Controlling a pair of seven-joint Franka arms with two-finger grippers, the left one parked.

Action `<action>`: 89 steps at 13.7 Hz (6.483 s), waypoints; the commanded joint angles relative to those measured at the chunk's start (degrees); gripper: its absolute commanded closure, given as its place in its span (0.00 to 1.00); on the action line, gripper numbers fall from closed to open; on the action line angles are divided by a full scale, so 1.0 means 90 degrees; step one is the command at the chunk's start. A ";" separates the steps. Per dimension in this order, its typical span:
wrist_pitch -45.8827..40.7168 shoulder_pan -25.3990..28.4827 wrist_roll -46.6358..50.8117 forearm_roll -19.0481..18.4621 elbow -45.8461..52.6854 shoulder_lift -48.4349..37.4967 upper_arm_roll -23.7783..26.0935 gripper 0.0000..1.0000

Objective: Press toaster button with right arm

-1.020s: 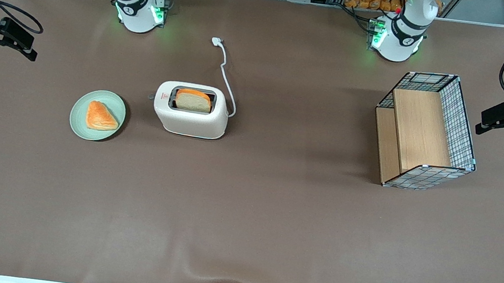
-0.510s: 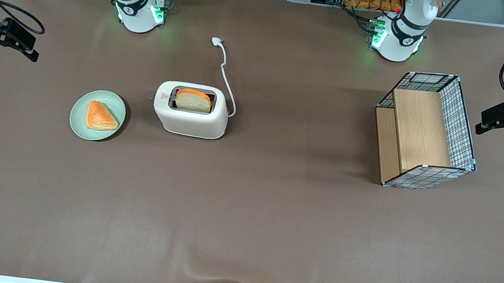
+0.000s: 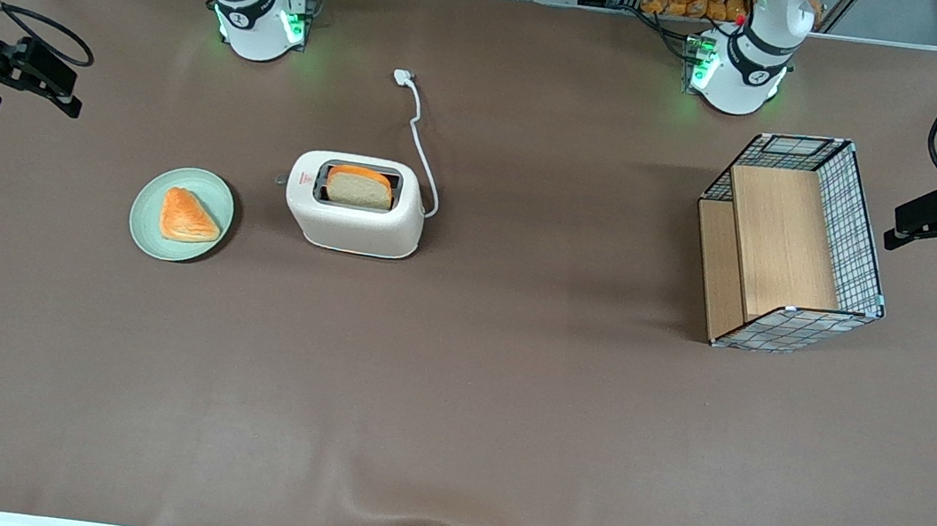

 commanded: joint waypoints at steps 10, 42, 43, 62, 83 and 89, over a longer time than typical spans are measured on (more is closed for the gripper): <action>0.0201 0.0235 0.0023 0.0243 0.0050 0.0249 -0.0010 0.63; 0.2417 0.0685 0.0033 0.1951 -0.3611 0.0074 -0.0010 1.00; 0.2524 0.0695 0.0033 0.1981 -0.3728 0.0064 -0.0010 1.00; 0.3492 0.0392 -0.1314 0.3592 -0.5145 0.0220 -0.0020 1.00; 0.3580 0.0314 -0.2866 0.4716 -0.5204 0.1138 -0.0020 1.00; 0.3580 0.0139 -0.3686 0.5037 -0.5194 0.1548 -0.0020 1.00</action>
